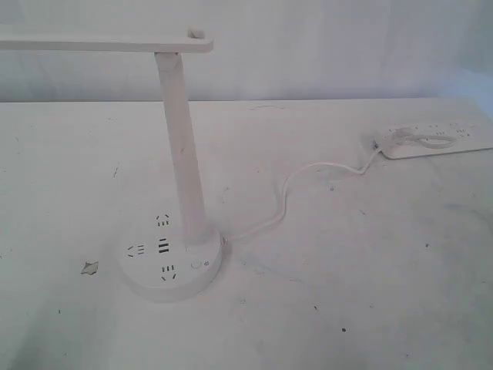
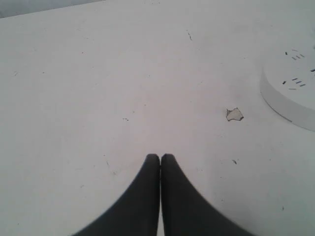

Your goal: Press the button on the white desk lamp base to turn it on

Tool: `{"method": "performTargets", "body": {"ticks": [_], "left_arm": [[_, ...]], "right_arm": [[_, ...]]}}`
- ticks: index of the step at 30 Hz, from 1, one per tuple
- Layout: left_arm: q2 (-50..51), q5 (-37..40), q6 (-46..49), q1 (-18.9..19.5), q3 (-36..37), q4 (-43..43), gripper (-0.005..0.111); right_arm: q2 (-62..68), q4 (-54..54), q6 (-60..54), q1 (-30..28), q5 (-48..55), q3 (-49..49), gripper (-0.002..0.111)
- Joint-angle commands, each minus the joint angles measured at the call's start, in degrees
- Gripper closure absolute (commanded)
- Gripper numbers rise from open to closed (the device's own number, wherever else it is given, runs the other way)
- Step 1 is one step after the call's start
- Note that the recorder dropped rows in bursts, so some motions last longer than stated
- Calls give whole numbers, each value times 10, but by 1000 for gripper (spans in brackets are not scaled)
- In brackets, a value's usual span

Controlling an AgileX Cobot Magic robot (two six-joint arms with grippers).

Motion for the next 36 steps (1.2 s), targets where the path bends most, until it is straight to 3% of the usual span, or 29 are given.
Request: {"method": "performTargets", "body": {"ticks": [1, 16, 19, 21, 23, 30, 33, 36], "left_arm": [[-2, 0, 0, 0, 1, -1, 107], [-2, 0, 0, 0, 1, -1, 107], [-2, 0, 0, 0, 1, -1, 107], [-2, 0, 0, 0, 1, -1, 107], [-2, 0, 0, 0, 1, -1, 107], [-2, 0, 0, 0, 1, -1, 107], [-2, 0, 0, 0, 1, -1, 107], [-2, 0, 0, 0, 1, -1, 107]], "right_arm": [[-3, -1, 0, 2, -2, 1, 108], [-3, 0, 9, 2, -2, 1, 108], [-3, -17, -31, 2, -52, 1, 108], [-3, -30, -110, 2, -110, 1, 108], [-3, -27, -153, 2, -230, 1, 108], [-3, -17, 121, 2, -655, 1, 108], [-3, -17, 145, 2, -758, 1, 108], [-3, -23, 330, 2, -775, 1, 108]]}}
